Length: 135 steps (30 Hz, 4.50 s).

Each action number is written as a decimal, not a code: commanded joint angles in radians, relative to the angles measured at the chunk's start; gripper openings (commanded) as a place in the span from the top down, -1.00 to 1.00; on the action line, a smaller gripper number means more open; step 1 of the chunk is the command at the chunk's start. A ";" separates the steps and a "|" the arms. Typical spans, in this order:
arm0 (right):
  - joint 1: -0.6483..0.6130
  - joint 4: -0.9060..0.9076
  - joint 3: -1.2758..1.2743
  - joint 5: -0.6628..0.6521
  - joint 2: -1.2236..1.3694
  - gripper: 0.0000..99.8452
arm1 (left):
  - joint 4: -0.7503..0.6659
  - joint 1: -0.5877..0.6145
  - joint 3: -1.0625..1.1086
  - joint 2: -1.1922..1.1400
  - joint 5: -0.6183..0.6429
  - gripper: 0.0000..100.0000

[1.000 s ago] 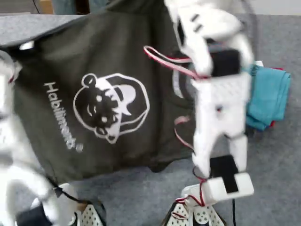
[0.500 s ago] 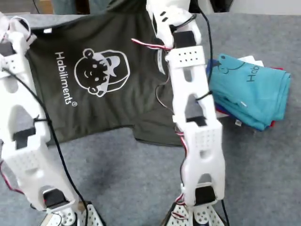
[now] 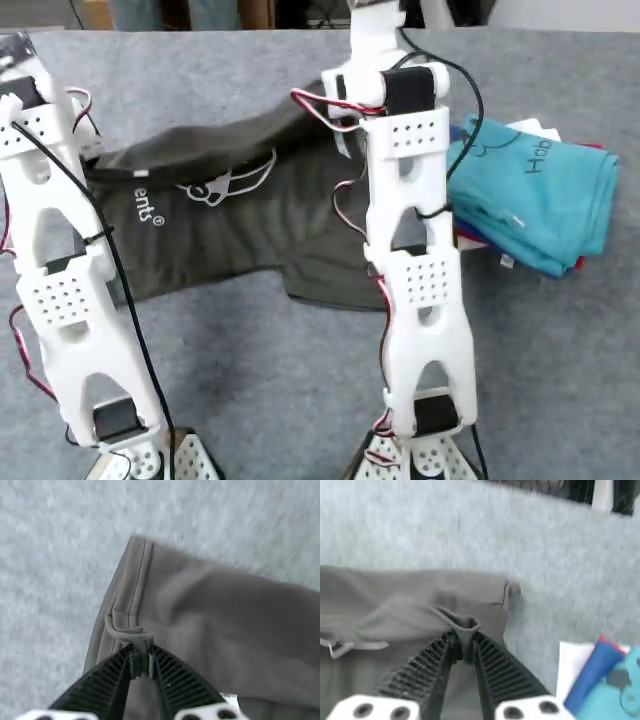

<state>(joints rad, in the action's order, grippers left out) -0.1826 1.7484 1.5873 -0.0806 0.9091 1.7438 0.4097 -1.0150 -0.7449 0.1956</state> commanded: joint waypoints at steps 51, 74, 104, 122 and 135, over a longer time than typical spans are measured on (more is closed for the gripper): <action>0.164 -0.532 -2.207 -0.195 -1.112 0.51 | -0.325 0.133 1.305 0.569 -0.468 0.67; -0.176 -0.580 -1.724 0.103 -0.648 0.97 | -0.608 0.027 1.125 0.577 -0.077 0.90; -0.152 -0.463 -1.736 -0.017 -0.843 0.97 | -0.647 0.062 0.912 0.203 0.100 0.94; -0.138 -0.598 -1.951 -0.020 -0.736 0.97 | -0.646 0.064 0.912 0.203 0.100 0.94; -0.160 -0.473 -2.249 -0.025 -1.227 0.97 | -0.646 0.064 0.912 0.203 0.100 0.94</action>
<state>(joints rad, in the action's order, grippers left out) -0.3299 1.2190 -0.6575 -0.0944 -0.1557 1.0978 0.4588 -0.0683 -0.5378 0.2908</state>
